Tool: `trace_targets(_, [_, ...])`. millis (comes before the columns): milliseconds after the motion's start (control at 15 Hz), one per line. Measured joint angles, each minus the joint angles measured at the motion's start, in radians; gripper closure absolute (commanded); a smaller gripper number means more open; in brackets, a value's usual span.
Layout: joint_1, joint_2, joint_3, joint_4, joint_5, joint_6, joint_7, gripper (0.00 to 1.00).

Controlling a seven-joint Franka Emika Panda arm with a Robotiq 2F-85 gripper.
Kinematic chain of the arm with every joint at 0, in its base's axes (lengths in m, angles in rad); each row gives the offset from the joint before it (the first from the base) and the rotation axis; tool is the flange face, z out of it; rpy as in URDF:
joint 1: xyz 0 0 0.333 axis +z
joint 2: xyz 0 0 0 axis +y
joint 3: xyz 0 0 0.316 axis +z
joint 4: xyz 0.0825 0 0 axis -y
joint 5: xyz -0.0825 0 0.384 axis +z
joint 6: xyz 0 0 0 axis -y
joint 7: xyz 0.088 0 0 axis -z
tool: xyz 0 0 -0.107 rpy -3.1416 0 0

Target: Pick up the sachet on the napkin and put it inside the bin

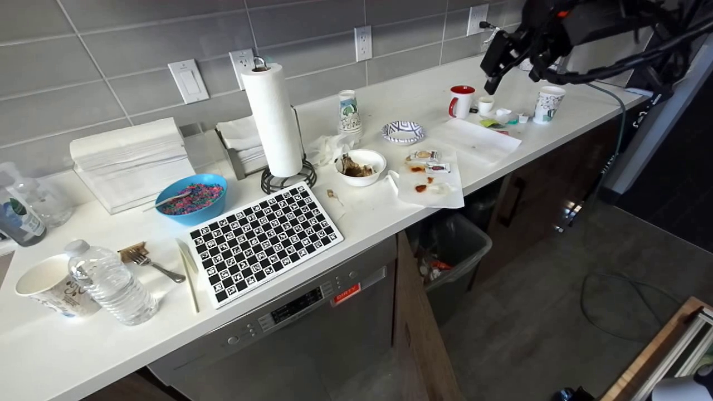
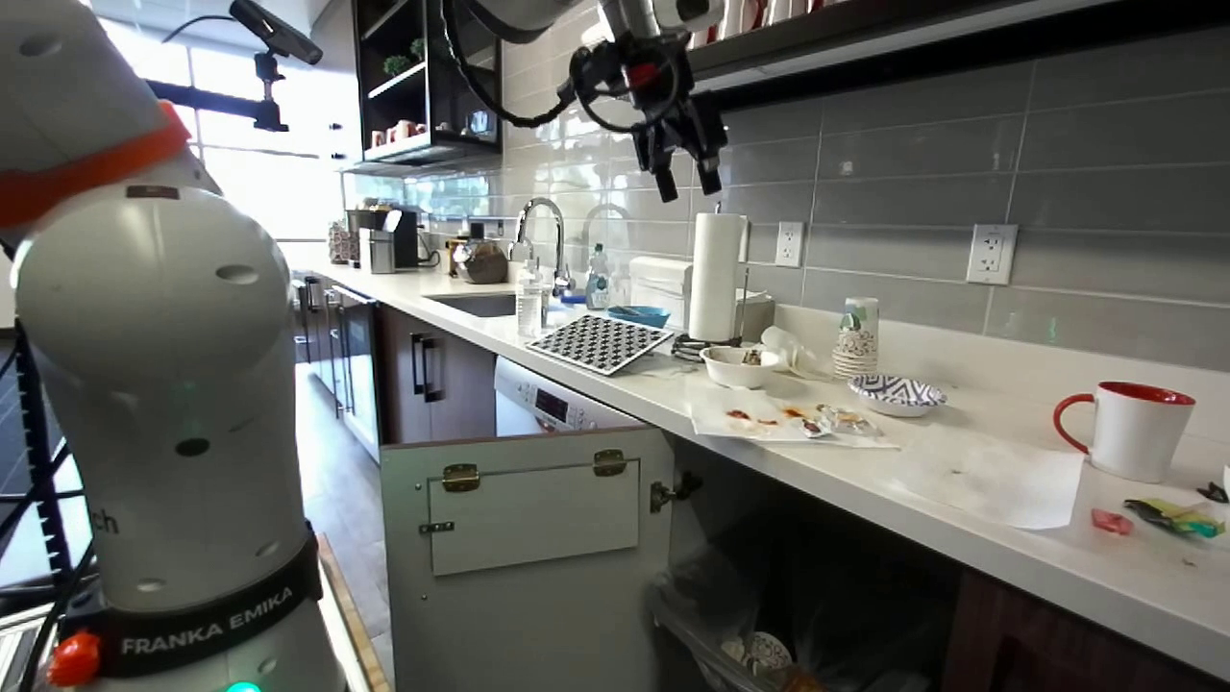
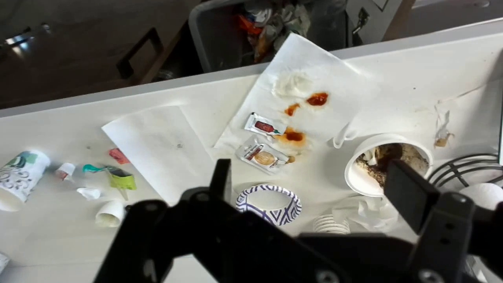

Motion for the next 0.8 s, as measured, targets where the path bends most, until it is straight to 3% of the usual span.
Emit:
trace_targets(400, [0.026, 0.22, 0.004, 0.001, 0.142, 0.229, -0.018, 0.0])
trace_targets(600, [0.053, 0.324, 0.005, 0.031, 0.21, 0.267, -0.039, 0.0])
trace_targets(800, [0.055, 0.35, 0.003, 0.053, 0.216, 0.267, -0.041, 0.0])
